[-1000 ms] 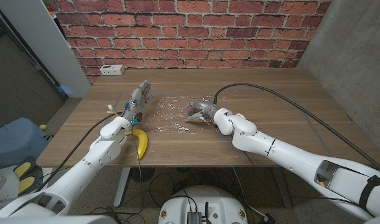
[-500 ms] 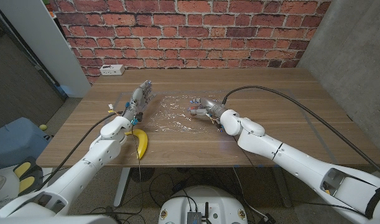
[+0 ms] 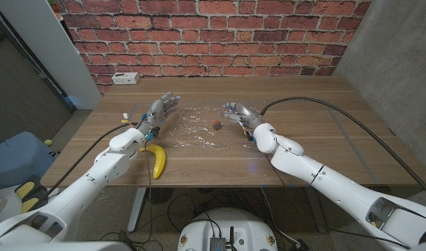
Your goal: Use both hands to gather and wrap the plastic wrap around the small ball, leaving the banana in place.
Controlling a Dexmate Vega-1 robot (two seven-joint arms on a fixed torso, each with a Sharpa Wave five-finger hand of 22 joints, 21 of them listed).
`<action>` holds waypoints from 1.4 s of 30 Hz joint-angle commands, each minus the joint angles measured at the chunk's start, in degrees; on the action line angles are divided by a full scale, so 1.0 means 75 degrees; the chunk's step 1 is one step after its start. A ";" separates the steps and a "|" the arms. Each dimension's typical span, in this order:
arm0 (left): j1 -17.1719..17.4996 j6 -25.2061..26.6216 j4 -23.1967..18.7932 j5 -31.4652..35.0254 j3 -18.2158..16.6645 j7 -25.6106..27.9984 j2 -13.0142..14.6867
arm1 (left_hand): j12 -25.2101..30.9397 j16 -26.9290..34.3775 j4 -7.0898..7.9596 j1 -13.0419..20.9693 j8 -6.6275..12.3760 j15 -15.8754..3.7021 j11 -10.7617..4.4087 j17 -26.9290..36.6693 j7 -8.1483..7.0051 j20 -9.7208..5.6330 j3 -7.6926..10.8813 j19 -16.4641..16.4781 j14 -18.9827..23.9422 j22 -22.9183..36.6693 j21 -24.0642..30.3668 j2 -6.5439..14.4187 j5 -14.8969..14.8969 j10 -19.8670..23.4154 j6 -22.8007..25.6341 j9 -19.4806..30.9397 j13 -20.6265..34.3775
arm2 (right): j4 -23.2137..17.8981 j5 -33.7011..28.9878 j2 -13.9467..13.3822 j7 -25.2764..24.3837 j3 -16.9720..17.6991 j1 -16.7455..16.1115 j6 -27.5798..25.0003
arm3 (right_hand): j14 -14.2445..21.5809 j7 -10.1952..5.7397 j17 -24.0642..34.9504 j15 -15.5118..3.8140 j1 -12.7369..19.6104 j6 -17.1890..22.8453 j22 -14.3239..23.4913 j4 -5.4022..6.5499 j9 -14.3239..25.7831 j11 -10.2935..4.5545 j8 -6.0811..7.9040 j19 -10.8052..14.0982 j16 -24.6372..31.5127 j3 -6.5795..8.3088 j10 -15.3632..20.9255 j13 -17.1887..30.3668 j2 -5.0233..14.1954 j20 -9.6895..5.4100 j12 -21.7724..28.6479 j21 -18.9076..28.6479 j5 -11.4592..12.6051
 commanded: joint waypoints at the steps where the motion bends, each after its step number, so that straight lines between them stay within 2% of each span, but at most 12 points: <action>1: 0.0037 0.0373 -0.0452 0.0548 0.0186 0.0078 0.0603 | 0.0120 0.0103 -0.0107 0.0117 -0.0002 0.0063 0.0182 0.0026 0.0055 0.0047 0.0154 0.0241 0.0607 0.0040 -0.0032 0.0191 -0.0048 0.0617 0.0468 0.0024 0.0035 | -0.0334 -0.0834 0.0208 -0.0784 -0.0334 0.0003 -0.1986 | -0.0258 0.0016 0.0057 -0.0480 -0.0047 0.0128 0.0032 -0.0084 0.0018 -0.0019 0.0052 -0.0207 -0.0075 -0.0002 0.0071 0.0036 -0.0097 0.0038 0.0011 -0.0091 -0.0023; 6: 0.0040 0.0589 -0.0808 0.1164 0.0344 0.0321 0.0993 | 0.0172 0.0089 -0.0309 0.0486 0.0017 -0.0007 0.0164 0.0027 0.0149 0.0014 0.0557 0.0339 0.1068 0.0046 -0.0110 0.0427 -0.0095 0.1195 0.1113 0.0028 0.0046 | -0.0250 -0.0987 0.0403 -0.0857 -0.0517 0.0151 -0.2815 | -0.0386 0.0005 0.0118 -0.0490 -0.0116 0.0145 0.0031 -0.0086 0.0018 0.0005 0.0020 -0.0350 -0.0073 -0.0029 0.0061 0.0053 -0.0115 0.0062 0.0001 -0.0162 -0.0033; 11: 0.0100 0.0748 -0.1193 0.1824 0.0463 0.0703 0.1301 | 0.0167 0.0040 -0.0415 0.0632 0.0038 -0.0080 0.0032 0.0028 0.0163 -0.0128 0.0724 0.0335 0.1169 0.0051 -0.0162 0.0437 -0.0083 0.1399 0.1470 0.0029 0.0051 | -0.0140 -0.1000 0.0518 -0.0917 -0.0681 0.0310 -0.3355 | -0.0616 -0.0057 0.0204 -0.0417 -0.0225 0.0038 0.0031 -0.0097 0.0020 0.0015 -0.0077 -0.0525 -0.0091 -0.0085 -0.0075 0.0092 -0.0171 0.0135 -0.0044 -0.0256 -0.0044; 13: 0.0142 0.0888 -0.1397 0.2115 0.0504 0.0913 0.1432 | 0.0127 -0.0045 -0.0504 0.0751 -0.0018 -0.0160 -0.0004 0.0024 0.0170 -0.0187 0.0840 0.0314 0.1054 0.0053 -0.0200 0.0447 -0.0055 0.1430 0.1518 0.0028 0.0054 | -0.0062 -0.1000 0.0609 -0.0952 -0.0748 0.0392 -0.3637 | -0.0792 -0.0071 0.0228 -0.0384 -0.0299 -0.0014 0.0031 -0.0104 0.0024 0.0016 -0.0122 -0.0751 -0.0136 -0.0127 -0.0184 0.0102 -0.0221 0.0189 -0.0085 -0.0360 -0.0048; 15: 0.0181 0.1066 -0.1602 0.2391 0.0544 0.1107 0.1554 | 0.0094 -0.0128 -0.0563 0.0814 -0.0082 -0.0196 -0.0035 0.0020 0.0135 -0.0223 0.0903 0.0206 0.0885 0.0056 -0.0264 0.0427 -0.0042 0.1445 0.1486 0.0029 0.0056 | 0.0017 -0.0963 0.0687 -0.0956 -0.0815 0.0483 -0.3898 | -0.0959 -0.0081 0.0231 -0.0271 -0.0425 -0.0042 0.0030 -0.0101 0.0030 0.0030 -0.0159 -0.1106 -0.0188 -0.0192 -0.0301 0.0113 -0.0283 0.0363 -0.0124 -0.0528 -0.0048; 16: 0.0202 0.1142 -0.1685 0.2498 0.0557 0.1191 0.1600 | 0.0091 -0.0135 -0.0572 0.0824 -0.0087 -0.0217 -0.0040 0.0019 0.0133 -0.0226 0.0913 0.0178 0.0871 0.0057 -0.0279 0.0424 -0.0040 0.1452 0.1496 0.0029 0.0056 | 0.0070 -0.0935 0.0747 -0.0981 -0.0831 0.0523 -0.4035 | -0.1098 -0.0077 0.0223 -0.0198 -0.0467 -0.0102 0.0029 -0.0111 0.0033 0.0020 -0.0192 -0.1302 -0.0243 -0.0213 -0.0392 0.0117 -0.0308 0.0444 -0.0153 -0.0622 -0.0043; 19: 0.0267 0.1516 -0.2063 0.3085 0.0652 0.1598 0.1795 | 0.0050 -0.0195 -0.0615 0.0855 -0.0128 -0.0262 -0.0067 0.0015 0.0109 -0.0222 0.0944 0.0124 0.0713 0.0060 -0.0320 0.0384 -0.0042 0.1438 0.1508 0.0030 0.0059 | 0.0280 -0.0814 0.0977 -0.1036 -0.0885 0.0691 -0.4556 | -0.1321 -0.0073 0.0211 -0.0090 -0.0641 -0.0271 0.0026 -0.0082 0.0038 0.0030 -0.0263 -0.1506 -0.0326 -0.0289 -0.0591 0.0123 -0.0354 0.0554 -0.0204 -0.0751 -0.0040; 24: 0.0210 0.2082 -0.2417 0.3648 0.0810 0.1761 0.1980 | 0.0050 -0.0218 -0.0631 0.0826 -0.0160 -0.0340 -0.0136 0.0016 0.0084 -0.0217 0.0930 0.0052 0.0591 0.0065 -0.0370 0.0299 -0.0070 0.1533 0.1550 0.0033 0.0062 | 0.0611 -0.0500 0.1293 -0.1197 -0.0931 0.0931 -0.5190 | -0.1518 -0.0017 0.0190 0.0019 -0.0844 -0.0392 0.0023 -0.0032 0.0043 0.0084 -0.0291 -0.1688 -0.0408 -0.0379 -0.0716 0.0128 -0.0413 0.0652 -0.0218 -0.0874 -0.0047; 25: 0.0185 0.2145 -0.2444 0.3687 0.0836 0.1723 0.1993 | 0.0061 -0.0196 -0.0612 0.0767 -0.0180 -0.0377 -0.0299 0.0022 0.0086 -0.0232 0.0903 0.0059 0.0589 0.0069 -0.0384 0.0247 -0.0098 0.1643 0.1577 0.0035 0.0066 | 0.0694 -0.0448 0.1384 -0.1273 -0.0942 0.0975 -0.5336 | -0.1541 -0.0010 0.0186 0.0032 -0.0897 -0.0402 0.0022 -0.0016 0.0044 0.0136 -0.0289 -0.1737 -0.0418 -0.0400 -0.0779 0.0130 -0.0420 0.0669 -0.0233 -0.0907 -0.0047; 28: 0.0121 0.2332 -0.2547 0.3938 0.0927 0.1753 0.2022 | 0.0061 -0.0191 -0.0595 0.0737 -0.0188 -0.0382 -0.0253 0.0024 0.0104 -0.0219 0.0896 0.0046 0.0582 0.0071 -0.0397 0.0239 -0.0110 0.1682 0.1595 0.0037 0.0067 | 0.0888 -0.0301 0.1555 -0.1443 -0.1052 0.1132 -0.5703 | -0.1734 -0.0004 0.0169 0.0112 -0.1032 -0.0406 0.0019 0.0008 0.0048 0.0179 -0.0272 -0.1944 -0.0492 -0.0446 -0.1020 0.0133 -0.0425 0.0739 -0.0277 -0.1043 -0.0043; 36: -0.0052 0.2741 -0.2763 0.4410 0.1101 0.1642 0.2125 | 0.0025 -0.0172 -0.0492 0.0559 -0.0222 -0.0394 -0.0202 0.0041 0.0134 -0.0183 0.0817 0.0024 0.0564 0.0077 -0.0431 0.0173 -0.0167 0.1710 0.1613 0.0042 0.0072 | 0.1239 0.0226 0.1673 -0.1606 -0.1389 0.1573 -0.6320 | -0.1952 0.0088 0.0142 0.0193 -0.1112 -0.0287 0.0016 -0.0009 0.0053 0.0198 -0.0217 -0.1978 -0.0578 -0.0472 -0.1298 0.0128 -0.0430 0.0774 -0.0310 -0.1119 -0.0039; 42: -0.0106 0.2906 -0.2804 0.4486 0.1133 0.1513 0.2153 | 0.0008 -0.0161 -0.0412 0.0431 -0.0234 -0.0425 -0.0233 0.0044 0.0121 -0.0187 0.0770 0.0030 0.0569 0.0081 -0.0449 0.0146 -0.0188 0.1755 0.1658 0.0046 0.0074 | 0.1619 0.0705 0.1760 -0.1614 -0.1640 0.1926 -0.6625 | -0.2000 0.0171 0.0106 0.0228 -0.1147 0.0165 0.0016 -0.0048 0.0058 0.0237 -0.0067 -0.1879 -0.0598 -0.0480 -0.1313 0.0119 -0.0424 0.0786 -0.0254 -0.1143 -0.0032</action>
